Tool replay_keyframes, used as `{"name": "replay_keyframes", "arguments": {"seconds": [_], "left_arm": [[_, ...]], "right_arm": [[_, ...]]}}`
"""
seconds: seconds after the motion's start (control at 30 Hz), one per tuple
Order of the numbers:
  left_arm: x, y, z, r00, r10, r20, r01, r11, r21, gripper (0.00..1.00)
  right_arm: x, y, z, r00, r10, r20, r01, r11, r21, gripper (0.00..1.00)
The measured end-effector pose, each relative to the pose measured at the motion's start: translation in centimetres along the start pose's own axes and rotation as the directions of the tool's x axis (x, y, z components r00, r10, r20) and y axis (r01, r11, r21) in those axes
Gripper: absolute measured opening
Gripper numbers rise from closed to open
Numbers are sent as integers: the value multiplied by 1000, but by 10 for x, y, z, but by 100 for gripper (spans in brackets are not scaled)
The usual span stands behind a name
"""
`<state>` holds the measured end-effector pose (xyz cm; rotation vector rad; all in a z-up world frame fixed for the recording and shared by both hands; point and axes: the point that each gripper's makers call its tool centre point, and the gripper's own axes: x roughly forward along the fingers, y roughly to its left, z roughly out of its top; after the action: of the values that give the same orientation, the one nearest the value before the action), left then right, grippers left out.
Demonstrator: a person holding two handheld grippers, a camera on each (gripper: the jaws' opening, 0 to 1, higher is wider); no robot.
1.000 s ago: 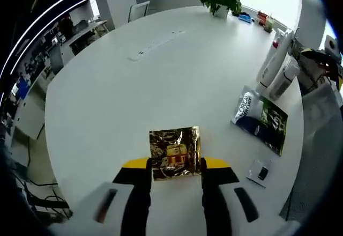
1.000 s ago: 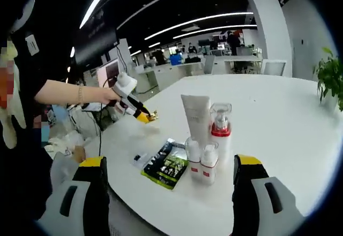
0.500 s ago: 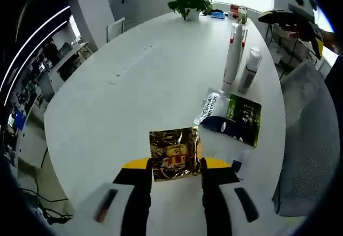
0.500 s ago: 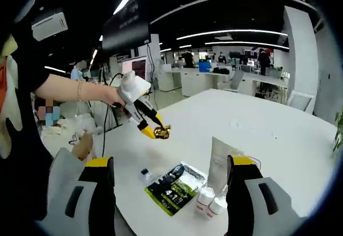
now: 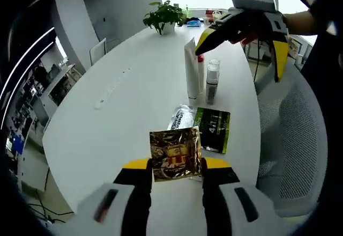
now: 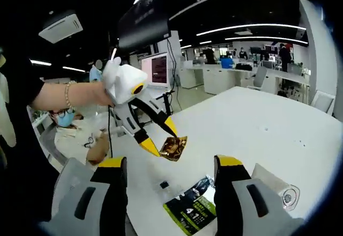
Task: Arrange the skincare products in the storage area until every visible bottle or jar stands upright without overlapping.
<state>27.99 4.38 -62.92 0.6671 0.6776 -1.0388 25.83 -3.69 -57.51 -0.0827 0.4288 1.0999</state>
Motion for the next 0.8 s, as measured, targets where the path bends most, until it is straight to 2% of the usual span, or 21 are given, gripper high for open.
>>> {"name": "replay_keyframes", "arguments": {"seconds": [0.1,0.2,0.27,0.4,0.6,0.73,0.8], "left_arm": [[-2,-8,0,1000,-13,16,13,1000,3,36],[-2,-14,-6,1000,-12,6,12,1000,7,36],[-3,-18,-11,1000,-15,1,15,1000,3,36],[-9,-30,-13,1000,-22,-8,22,1000,7,36],[-17,-49,0,1000,-30,7,30,999,44,36],[-21,-62,9,1000,-24,7,23,995,102,36],[-22,-63,6,1000,-28,3,28,993,118,37]], "right_arm": [[5,1,-2,1000,12,-6,-12,1000,10,58],[11,3,-5,1000,14,-20,-14,1000,10,54],[16,11,-9,999,40,-32,-40,999,19,49],[27,20,-12,997,75,-36,-73,996,49,49],[41,31,-18,993,109,-46,-105,992,75,46],[43,31,-23,991,117,-60,-109,985,132,37],[45,29,-26,991,115,-69,-104,984,143,32]]}}
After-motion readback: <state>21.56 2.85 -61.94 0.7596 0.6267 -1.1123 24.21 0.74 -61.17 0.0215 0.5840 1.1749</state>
